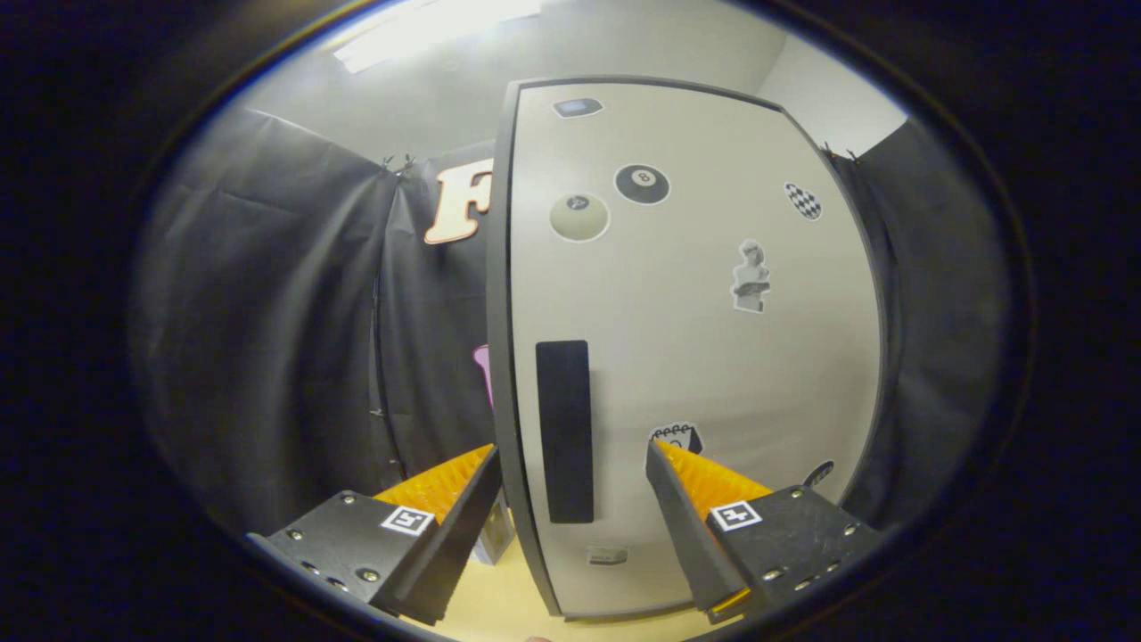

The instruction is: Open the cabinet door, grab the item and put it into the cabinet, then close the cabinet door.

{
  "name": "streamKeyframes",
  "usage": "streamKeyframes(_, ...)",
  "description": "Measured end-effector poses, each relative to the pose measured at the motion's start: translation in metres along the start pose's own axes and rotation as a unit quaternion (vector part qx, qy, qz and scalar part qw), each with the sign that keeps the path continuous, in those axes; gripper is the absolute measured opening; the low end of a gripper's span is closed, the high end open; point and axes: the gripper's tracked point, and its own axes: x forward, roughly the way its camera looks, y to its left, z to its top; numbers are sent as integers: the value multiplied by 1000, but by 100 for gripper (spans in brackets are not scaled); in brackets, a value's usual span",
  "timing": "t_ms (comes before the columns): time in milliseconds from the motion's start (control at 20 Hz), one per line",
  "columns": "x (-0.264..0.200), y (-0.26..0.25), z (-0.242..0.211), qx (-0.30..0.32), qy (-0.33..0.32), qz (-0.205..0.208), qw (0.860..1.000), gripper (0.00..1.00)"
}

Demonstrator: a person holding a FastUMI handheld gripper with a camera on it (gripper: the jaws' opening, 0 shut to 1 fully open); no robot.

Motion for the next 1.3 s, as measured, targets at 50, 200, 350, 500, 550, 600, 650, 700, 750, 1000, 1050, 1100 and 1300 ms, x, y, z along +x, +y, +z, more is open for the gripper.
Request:
streamKeyframes(50,2,-1,-2,0,0,0,1000,97)
streamKeyframes(200,8,-2,-5,1,6,-1,1000,97)
streamKeyframes(350,18,-1,-9,6,11,-1,1000,94)
streamKeyframes(500,25,0,-12,10,12,-2,1000,84)
streamKeyframes(550,29,0,-13,10,11,-5,1000,82)
streamKeyframes(600,31,0,-14,12,12,-4,1000,81)
streamKeyframes(650,35,0,-16,13,15,-5,1000,79)
streamKeyframes(700,38,0,-19,13,21,-8,1000,77)
streamKeyframes(750,37,-2,-17,9,13,-13,1000,77)
streamKeyframes(1000,38,-5,-17,4,10,-23,1000,68)
streamKeyframes(1050,39,-4,-18,2,9,-24,1000,65)
streamKeyframes(1100,38,-4,-18,-2,8,-25,1000,64)
streamKeyframes(1300,45,10,-20,-9,-5,0,1000,48)
